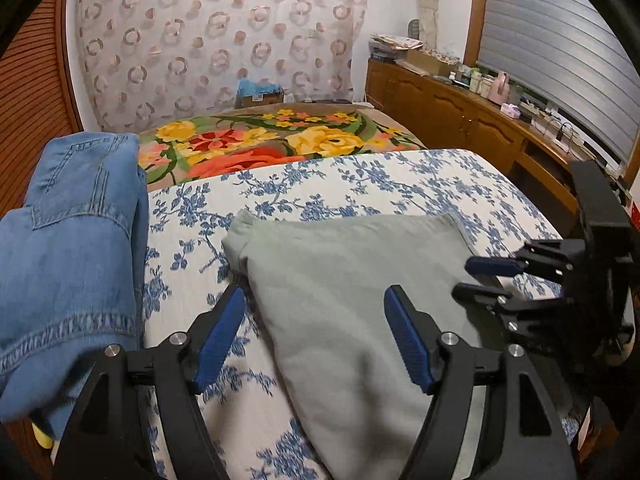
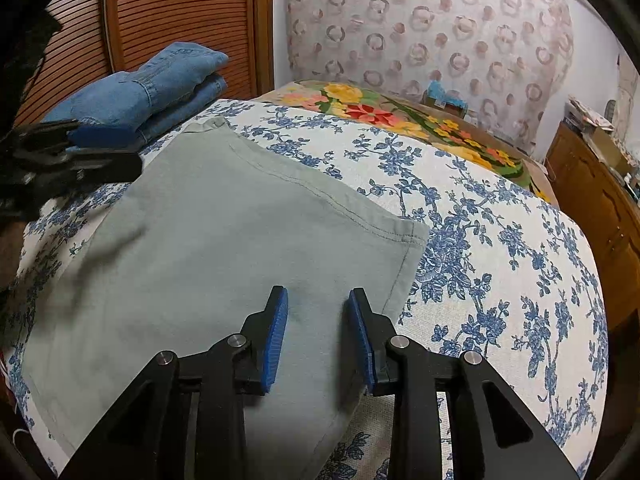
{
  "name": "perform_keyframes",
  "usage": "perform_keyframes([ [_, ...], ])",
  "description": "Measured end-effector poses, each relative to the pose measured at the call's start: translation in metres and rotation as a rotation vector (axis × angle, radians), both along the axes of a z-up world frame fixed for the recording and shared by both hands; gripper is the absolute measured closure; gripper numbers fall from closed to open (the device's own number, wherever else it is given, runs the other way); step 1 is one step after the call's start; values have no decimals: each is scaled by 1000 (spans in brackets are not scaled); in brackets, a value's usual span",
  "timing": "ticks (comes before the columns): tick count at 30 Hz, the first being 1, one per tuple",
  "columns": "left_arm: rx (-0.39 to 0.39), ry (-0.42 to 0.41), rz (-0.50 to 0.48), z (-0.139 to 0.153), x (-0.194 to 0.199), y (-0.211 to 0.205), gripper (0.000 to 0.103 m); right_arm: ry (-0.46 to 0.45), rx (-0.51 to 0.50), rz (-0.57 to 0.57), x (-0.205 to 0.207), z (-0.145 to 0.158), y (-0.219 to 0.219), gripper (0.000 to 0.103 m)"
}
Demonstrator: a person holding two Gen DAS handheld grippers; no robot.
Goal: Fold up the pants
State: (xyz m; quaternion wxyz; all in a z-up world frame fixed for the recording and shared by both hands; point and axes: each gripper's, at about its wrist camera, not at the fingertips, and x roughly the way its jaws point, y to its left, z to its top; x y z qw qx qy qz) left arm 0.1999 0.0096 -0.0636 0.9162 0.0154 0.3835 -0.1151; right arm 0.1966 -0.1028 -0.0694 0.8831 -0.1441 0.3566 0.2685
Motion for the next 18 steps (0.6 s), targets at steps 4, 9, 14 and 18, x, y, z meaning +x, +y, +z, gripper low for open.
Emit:
perform_keyframes([
  [4,-1,-4,-6,1,-13,-1,30,2,2,-5,0,0,-1,68],
  [9,-7,-7,-5,-1,-27,-1,30,3,4,-4,0,0,-1,67],
  [14,-13,-5,-8,-4,-42,-2,30,6,5,-6,1,1,-2,67],
  [18,-15,2,-8,-9,-55,-2,30,26,3,-37,-3,4,-6,67],
])
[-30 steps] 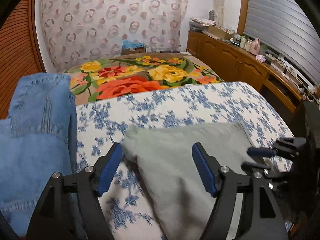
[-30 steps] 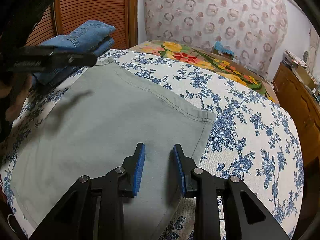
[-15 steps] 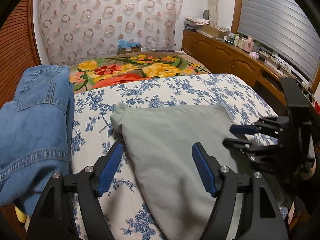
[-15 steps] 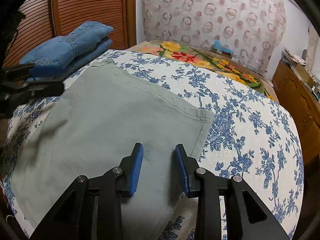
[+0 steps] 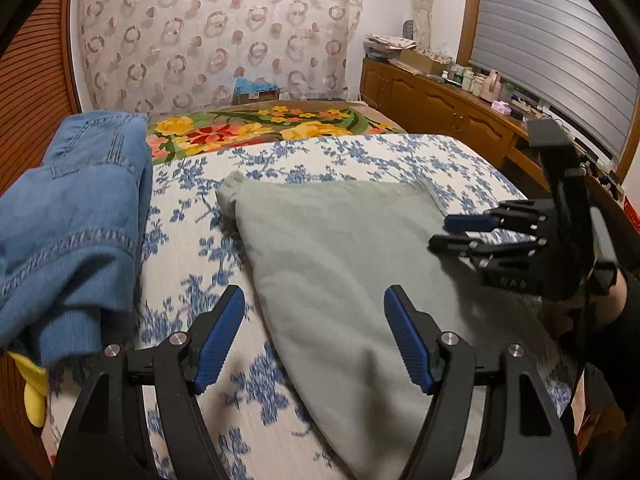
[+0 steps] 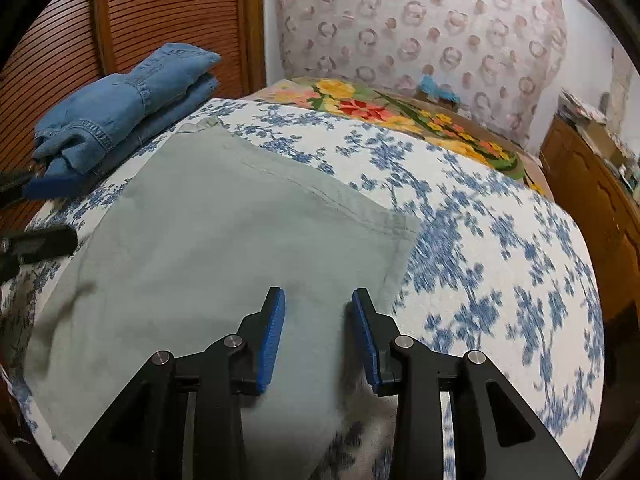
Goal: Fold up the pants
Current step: 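Move both tools to the folded edge and close them on it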
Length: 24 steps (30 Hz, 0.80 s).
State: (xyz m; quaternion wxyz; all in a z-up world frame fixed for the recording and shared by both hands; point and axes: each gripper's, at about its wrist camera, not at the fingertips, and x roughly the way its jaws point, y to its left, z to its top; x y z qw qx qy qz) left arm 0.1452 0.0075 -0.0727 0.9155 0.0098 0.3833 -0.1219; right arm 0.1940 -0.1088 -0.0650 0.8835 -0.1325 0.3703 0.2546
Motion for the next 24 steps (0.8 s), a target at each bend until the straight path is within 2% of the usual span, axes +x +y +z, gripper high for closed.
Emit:
perform_keyframes([
  [15,-10,11,0,-9,-44,-8,30,14,105,-7,-84,20,-49,66],
  [24,-29,32,13,-16,-76,-6,30,23,108,-35,-127,22,-71,63],
])
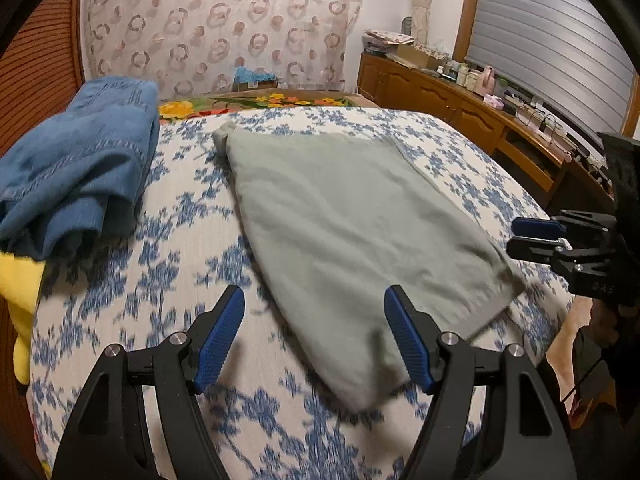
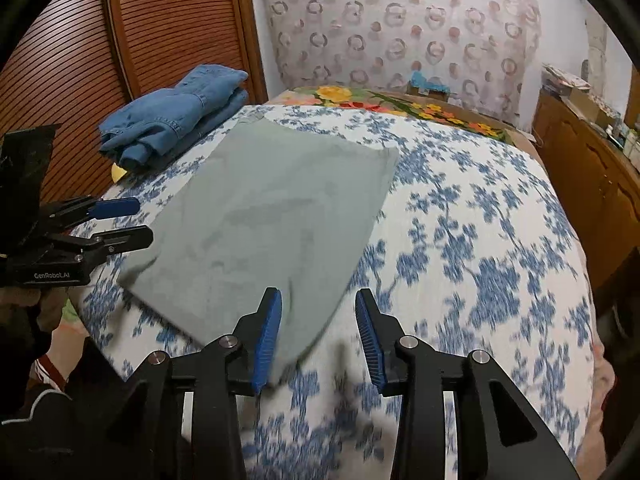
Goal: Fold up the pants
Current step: 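Move both tools to the folded edge and close them on it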
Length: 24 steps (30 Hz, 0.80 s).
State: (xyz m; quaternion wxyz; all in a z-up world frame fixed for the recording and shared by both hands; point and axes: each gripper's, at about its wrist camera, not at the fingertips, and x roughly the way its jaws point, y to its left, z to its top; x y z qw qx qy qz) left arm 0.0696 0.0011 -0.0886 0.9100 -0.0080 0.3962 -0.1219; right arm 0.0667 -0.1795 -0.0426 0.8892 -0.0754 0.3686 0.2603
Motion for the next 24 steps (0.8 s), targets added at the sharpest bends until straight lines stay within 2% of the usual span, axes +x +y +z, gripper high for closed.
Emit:
perform_keyframes([
  [6,-23,28,5,-14,-20,4,30,42,41,-4,-19,-3,-2,63],
  [10,-42,27,-4,-18,-31,5,31,49,34,8,-24,-6,2,63],
  [14,-66,28,-20,-19,-38,3,50,53,44,15,-25,-8,6,63],
  [17,-82,37,-42,-22,-40,-2,60,56,51,14,-23,-11,7,63],
  [24,-61,41,-36,-22,-39,-9,60,75,62,-26,-17,-20,6,63],
])
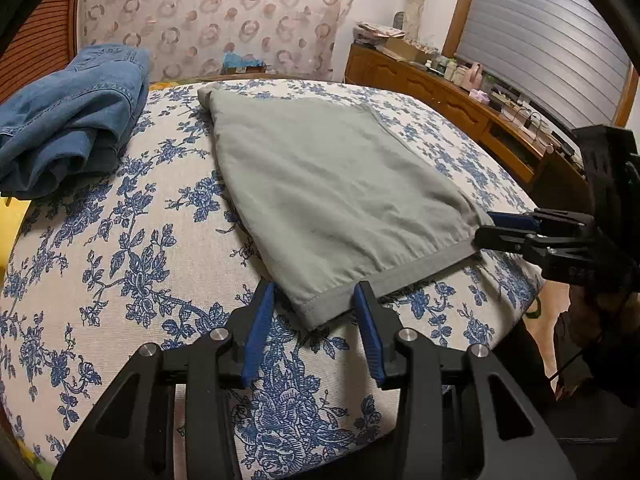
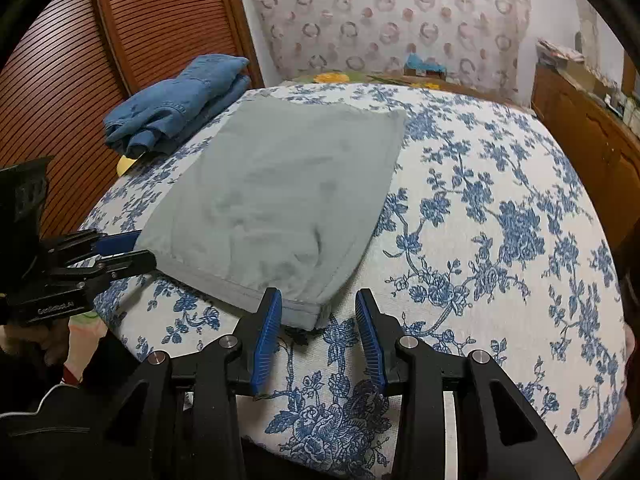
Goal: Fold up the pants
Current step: 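Move both tools to the folded edge and close them on it, then lift the held edge with both tools and fold it over the garment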
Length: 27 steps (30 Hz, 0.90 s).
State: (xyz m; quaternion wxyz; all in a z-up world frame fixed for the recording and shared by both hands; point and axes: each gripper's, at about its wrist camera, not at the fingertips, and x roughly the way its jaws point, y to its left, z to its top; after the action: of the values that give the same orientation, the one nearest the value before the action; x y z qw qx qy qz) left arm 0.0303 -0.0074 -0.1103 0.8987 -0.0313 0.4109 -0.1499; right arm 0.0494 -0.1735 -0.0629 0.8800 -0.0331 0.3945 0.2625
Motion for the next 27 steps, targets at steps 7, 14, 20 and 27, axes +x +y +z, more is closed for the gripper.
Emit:
perform_keyframes([
  [7,5,-17,12,-2,-2,0,62,17,7,19,0,-7,10,63],
  [14,-4,-28,14,-3,-8,-1,73,-16,-19,20,-2,-10,16,73],
  [20,-7,-32,6,-3,-8,-2,87,-21,-7,48,-4,-13,19,89],
  [27,-48,-74,-13,17,-12,2,91,-38,29,63,-4,-3,13,90],
])
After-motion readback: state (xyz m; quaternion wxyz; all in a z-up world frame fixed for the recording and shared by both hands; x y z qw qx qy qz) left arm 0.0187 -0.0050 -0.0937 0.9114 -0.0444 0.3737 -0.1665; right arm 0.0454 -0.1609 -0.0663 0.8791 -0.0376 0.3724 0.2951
